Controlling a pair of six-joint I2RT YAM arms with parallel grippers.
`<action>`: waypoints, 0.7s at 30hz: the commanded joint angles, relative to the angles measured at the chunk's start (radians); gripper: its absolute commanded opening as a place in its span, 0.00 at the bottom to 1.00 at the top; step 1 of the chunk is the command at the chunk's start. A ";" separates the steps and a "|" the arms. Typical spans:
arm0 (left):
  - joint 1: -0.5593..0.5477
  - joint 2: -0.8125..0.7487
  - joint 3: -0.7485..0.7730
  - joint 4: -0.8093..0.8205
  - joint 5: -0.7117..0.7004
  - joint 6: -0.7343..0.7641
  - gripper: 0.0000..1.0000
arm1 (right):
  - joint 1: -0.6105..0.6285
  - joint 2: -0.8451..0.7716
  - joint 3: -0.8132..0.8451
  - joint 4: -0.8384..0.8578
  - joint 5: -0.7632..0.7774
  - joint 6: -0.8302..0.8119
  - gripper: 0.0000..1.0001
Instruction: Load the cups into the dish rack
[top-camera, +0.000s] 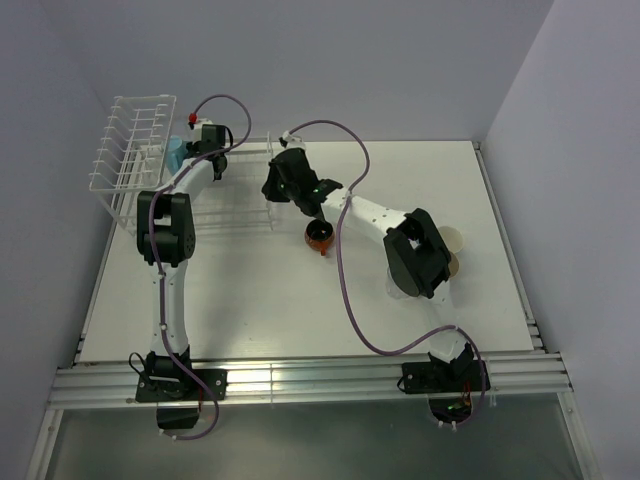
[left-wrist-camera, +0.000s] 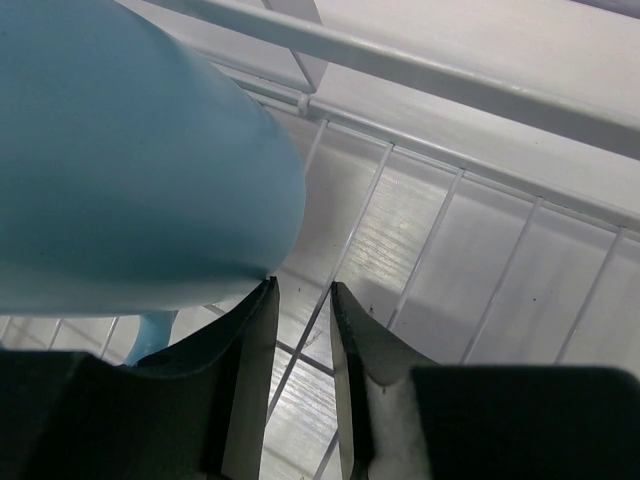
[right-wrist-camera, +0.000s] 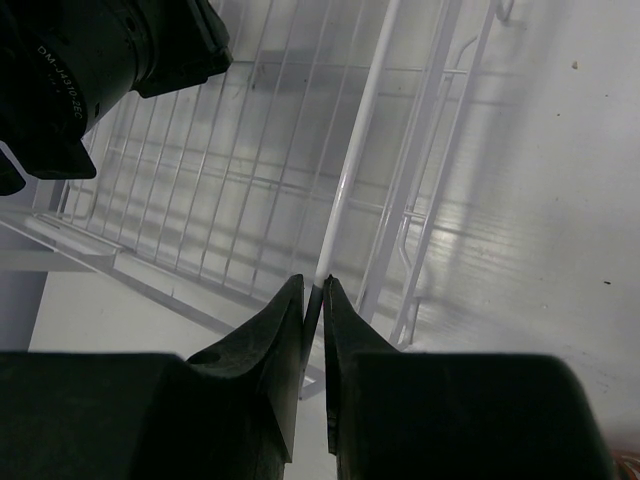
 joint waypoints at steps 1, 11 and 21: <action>0.021 -0.009 0.050 -0.004 -0.054 -0.016 0.34 | -0.019 -0.025 -0.036 -0.006 0.023 -0.041 0.15; 0.026 -0.002 0.059 -0.016 -0.053 -0.029 0.37 | -0.034 -0.054 -0.082 0.011 0.026 -0.041 0.14; 0.026 -0.016 0.047 -0.010 -0.039 -0.032 0.44 | -0.036 -0.059 -0.082 0.007 0.021 -0.049 0.14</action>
